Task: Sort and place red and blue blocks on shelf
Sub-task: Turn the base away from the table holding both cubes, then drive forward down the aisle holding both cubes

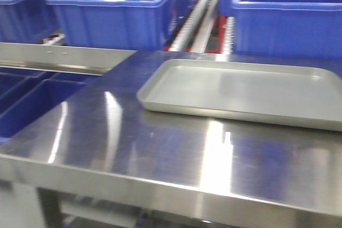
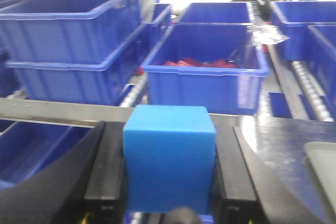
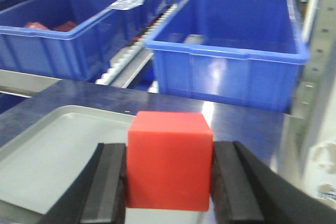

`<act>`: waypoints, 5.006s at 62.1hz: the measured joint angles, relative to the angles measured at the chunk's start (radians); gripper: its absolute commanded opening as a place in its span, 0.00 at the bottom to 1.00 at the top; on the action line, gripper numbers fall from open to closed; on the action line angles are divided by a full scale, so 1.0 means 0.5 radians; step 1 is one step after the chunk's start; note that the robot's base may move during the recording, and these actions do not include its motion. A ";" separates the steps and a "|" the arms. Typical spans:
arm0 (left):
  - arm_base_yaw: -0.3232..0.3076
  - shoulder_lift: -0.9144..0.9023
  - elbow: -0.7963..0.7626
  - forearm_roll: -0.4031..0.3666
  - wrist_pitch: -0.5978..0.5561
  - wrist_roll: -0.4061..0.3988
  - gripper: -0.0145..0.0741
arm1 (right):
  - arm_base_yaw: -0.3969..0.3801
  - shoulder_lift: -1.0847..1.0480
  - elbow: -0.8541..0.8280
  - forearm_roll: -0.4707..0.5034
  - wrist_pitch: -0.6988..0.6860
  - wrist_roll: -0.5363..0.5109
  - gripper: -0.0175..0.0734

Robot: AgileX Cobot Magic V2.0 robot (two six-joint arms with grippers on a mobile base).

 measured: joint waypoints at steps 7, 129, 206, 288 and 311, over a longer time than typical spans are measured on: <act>0.000 0.000 0.000 0.000 0.000 0.000 0.31 | 0.000 0.000 0.000 0.000 0.000 0.000 0.25; 0.000 0.000 0.000 0.000 -0.008 0.000 0.30 | 0.000 0.000 0.000 0.000 0.000 0.000 0.25; 0.000 0.000 0.000 0.000 -0.011 0.000 0.30 | 0.000 0.000 0.000 0.000 0.000 0.000 0.25; 0.000 0.000 0.000 0.000 -0.011 0.000 0.30 | 0.000 0.000 0.000 0.000 0.000 0.000 0.25; 0.000 0.000 0.000 0.000 -0.011 0.000 0.30 | 0.000 0.000 0.000 0.000 0.000 0.000 0.25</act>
